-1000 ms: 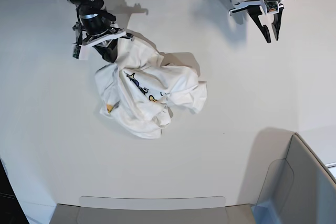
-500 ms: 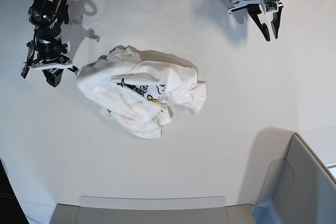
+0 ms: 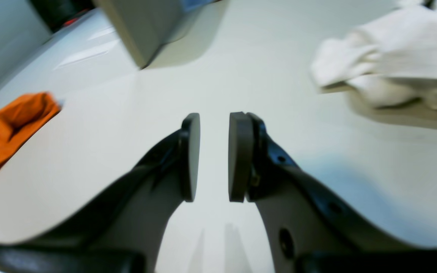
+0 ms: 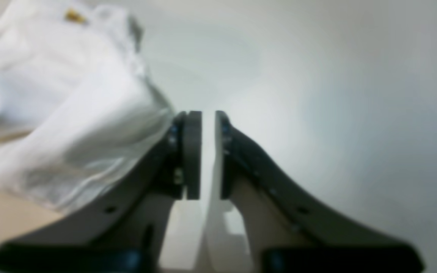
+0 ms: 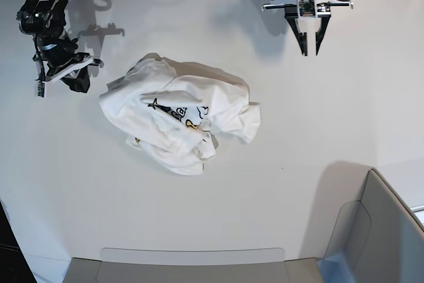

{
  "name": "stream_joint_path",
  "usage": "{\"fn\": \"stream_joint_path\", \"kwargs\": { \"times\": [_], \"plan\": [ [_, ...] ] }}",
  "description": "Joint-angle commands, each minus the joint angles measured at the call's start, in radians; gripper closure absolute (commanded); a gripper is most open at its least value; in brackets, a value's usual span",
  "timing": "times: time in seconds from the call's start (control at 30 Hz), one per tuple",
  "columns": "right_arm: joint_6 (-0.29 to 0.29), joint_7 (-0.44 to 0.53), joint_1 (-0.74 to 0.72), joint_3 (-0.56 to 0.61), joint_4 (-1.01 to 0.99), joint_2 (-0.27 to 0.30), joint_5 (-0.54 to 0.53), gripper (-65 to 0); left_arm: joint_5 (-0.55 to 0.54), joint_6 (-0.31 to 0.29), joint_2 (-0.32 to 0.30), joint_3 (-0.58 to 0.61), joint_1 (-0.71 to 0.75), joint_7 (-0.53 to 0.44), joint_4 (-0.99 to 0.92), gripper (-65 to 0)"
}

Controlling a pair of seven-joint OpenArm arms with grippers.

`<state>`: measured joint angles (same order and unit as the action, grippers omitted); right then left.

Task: Layout the t-shirt on the table in an organized manner, then fold the t-shirt properly

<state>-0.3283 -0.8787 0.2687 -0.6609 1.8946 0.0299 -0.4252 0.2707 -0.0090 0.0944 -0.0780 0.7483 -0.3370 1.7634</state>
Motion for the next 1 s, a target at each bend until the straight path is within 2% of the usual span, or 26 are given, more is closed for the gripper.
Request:
{"fn": "stream_joint_path", "kwargs": {
  "times": [0.0, 0.07, 0.13, 0.23, 0.3, 0.37, 0.53, 0.6, 0.77, 0.97],
  "plan": [
    [-0.025, 0.023, 0.002, 0.002, 0.035, 0.0, 0.024, -14.3, 0.005, 0.011, 0.0, 0.007, 0.007, -0.024, 0.013, -14.6],
    [-0.081, 0.036, 0.008, 0.01, 0.061, -0.015, 0.081, -17.7, 0.005, 0.011, 0.0, 0.013, 0.007, -0.024, 0.013, -14.6],
    [-0.15, 0.103, 0.025, 0.011, 0.082, -0.038, 0.141, -18.5, 0.005, 0.011, 0.001, 0.013, 0.007, -0.024, 0.013, -14.6],
    [-0.217, 0.269, 0.056, 0.011, 0.085, -0.052, 0.231, -18.3, 0.003, 0.011, 0.001, 0.01, 0.007, -0.024, 0.013, -14.6],
    [-0.242, 0.385, 0.07, 0.011, 0.061, -0.068, 0.288, -18.3, 0.003, 0.011, 0.001, 0.005, 0.007, -0.024, 0.013, -14.6],
    [-0.263, 0.451, 0.067, 0.011, 0.027, -0.074, 0.326, -18.3, 0.003, 0.011, 0.001, 0.004, 0.007, -0.024, 0.011, -14.6],
    [-0.325, 0.465, -0.012, -0.013, -0.122, -0.068, 0.345, -18.4, 0.003, 0.011, 0.001, 0.007, 0.007, -0.024, -0.001, -14.6],
    [-0.37, 0.467, -0.044, -0.032, -0.149, -0.068, 0.345, -18.4, 0.003, 0.011, 0.001, 0.008, 0.007, -0.024, -0.001, -14.6],
    [-0.37, 0.464, -0.102, -0.052, -0.16, -0.055, 0.357, -18.4, 0.003, 0.014, 0.001, 0.004, 0.007, -0.024, -0.001, -14.6],
    [-0.37, 0.459, -0.154, -0.017, -0.208, -0.032, 0.447, -18.5, 0.003, 0.016, 0.001, 0.007, 0.007, -0.024, -0.003, -14.6]
  ]
}}
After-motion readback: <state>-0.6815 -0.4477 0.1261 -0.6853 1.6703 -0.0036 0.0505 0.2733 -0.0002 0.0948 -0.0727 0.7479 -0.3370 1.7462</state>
